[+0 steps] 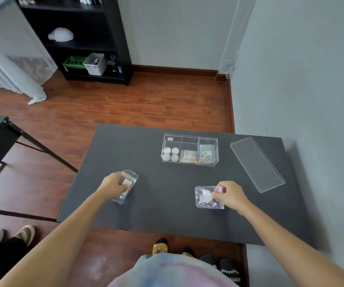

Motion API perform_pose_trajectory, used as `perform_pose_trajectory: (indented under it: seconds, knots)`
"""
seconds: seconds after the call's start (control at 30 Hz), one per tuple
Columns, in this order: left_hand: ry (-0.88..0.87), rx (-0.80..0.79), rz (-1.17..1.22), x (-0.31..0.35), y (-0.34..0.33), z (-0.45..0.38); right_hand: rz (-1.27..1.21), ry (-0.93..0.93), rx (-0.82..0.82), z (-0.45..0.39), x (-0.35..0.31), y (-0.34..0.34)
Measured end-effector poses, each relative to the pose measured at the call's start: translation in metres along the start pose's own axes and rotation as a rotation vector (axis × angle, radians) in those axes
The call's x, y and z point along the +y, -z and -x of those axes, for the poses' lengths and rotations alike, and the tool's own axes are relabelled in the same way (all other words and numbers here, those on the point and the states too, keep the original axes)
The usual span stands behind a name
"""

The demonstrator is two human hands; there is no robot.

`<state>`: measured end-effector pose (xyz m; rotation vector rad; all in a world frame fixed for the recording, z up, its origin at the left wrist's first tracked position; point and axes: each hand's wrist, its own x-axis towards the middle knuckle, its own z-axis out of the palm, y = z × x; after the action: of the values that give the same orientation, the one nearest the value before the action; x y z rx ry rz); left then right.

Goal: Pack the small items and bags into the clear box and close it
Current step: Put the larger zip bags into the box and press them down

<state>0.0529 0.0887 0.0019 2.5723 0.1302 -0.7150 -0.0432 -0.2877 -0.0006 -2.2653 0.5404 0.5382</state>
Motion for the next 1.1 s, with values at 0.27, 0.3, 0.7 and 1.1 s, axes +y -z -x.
perform_pose_trajectory:
  seconds: [0.27, 0.3, 0.7, 1.1]
  knots:
    - [-0.216, -0.009, 0.311, 0.111, 0.009, -0.023, -0.306, 0.011, 0.098, -0.007, -0.005, 0.041]
    - [-0.258, -0.018, 0.337, 0.126, 0.008, -0.025, -0.328, 0.023, 0.118, -0.007, -0.006, 0.044]
    - [-0.449, 0.039, 0.34, 0.239, -0.034, -0.063, -0.597, -0.003, 0.15, -0.011, -0.003, 0.062]
    - [-0.452, 0.027, 0.189, 0.257, -0.065, -0.082, -0.59, -0.054, 0.135, -0.012, 0.009, 0.066]
